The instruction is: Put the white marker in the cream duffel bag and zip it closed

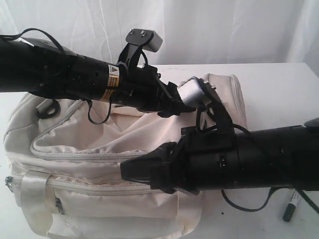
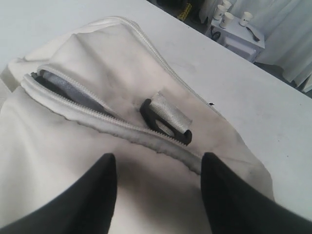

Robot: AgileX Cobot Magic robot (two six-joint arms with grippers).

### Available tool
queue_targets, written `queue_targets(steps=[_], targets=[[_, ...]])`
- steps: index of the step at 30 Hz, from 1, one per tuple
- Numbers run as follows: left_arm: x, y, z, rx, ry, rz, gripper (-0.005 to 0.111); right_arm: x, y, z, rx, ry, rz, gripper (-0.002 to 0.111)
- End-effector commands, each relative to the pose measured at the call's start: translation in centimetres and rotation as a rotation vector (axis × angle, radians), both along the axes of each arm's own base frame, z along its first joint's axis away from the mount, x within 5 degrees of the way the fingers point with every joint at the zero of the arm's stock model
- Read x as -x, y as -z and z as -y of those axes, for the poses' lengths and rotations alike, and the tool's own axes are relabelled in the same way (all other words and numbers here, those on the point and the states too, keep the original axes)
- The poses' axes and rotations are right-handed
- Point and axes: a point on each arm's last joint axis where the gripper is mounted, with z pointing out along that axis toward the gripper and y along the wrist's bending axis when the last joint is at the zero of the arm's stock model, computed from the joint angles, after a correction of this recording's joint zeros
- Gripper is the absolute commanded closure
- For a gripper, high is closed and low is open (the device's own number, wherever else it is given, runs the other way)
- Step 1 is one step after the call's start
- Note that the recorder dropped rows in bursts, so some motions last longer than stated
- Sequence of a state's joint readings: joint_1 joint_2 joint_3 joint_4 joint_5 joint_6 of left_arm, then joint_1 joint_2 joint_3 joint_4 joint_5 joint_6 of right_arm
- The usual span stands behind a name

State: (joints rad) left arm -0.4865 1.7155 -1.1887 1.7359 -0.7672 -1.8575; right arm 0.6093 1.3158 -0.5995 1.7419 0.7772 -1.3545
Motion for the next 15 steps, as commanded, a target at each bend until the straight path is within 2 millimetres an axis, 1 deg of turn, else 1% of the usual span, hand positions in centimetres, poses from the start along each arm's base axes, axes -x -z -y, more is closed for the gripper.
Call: queue_targets(steps=[1, 2, 4, 6, 9, 12, 15], targets=[[0.6, -1.0, -0.1, 0.013, 0.008, 0.013, 0.051, 0.7, -1.0, 0.5, 0.044, -0.052, 0.118, 0.100], [0.6, -1.5, -0.4, 0.012, -0.001, 0.036, 0.051, 1.4, -1.1, 1.0, 0.099, -0.093, 0.150, 0.091], [0.4, -2.0, -0.9, 0.018, -0.011, 0.050, 0.051, 2.1, -1.4, 1.5, 0.152, -0.120, 0.184, 0.084], [0.2, -2.6, -1.8, 0.024, -0.034, 0.067, 0.051, 2.7, -1.8, 2.2, 0.197, -0.129, 0.225, 0.079], [-0.1, -3.6, -3.3, 0.037, -0.066, 0.090, 0.051, 3.5, -2.4, 3.4, 0.285, -0.155, 0.354, 0.077], [0.1, -4.5, -4.3, 0.063, -0.048, 0.100, 0.051, 4.0, -2.9, 5.0, 0.432, -0.186, 0.575, 0.077], [0.8, -5.2, -4.4, 0.094, 0.020, 0.096, 0.051, 4.1, -3.5, 6.9, 0.631, -0.218, 0.842, 0.075]])
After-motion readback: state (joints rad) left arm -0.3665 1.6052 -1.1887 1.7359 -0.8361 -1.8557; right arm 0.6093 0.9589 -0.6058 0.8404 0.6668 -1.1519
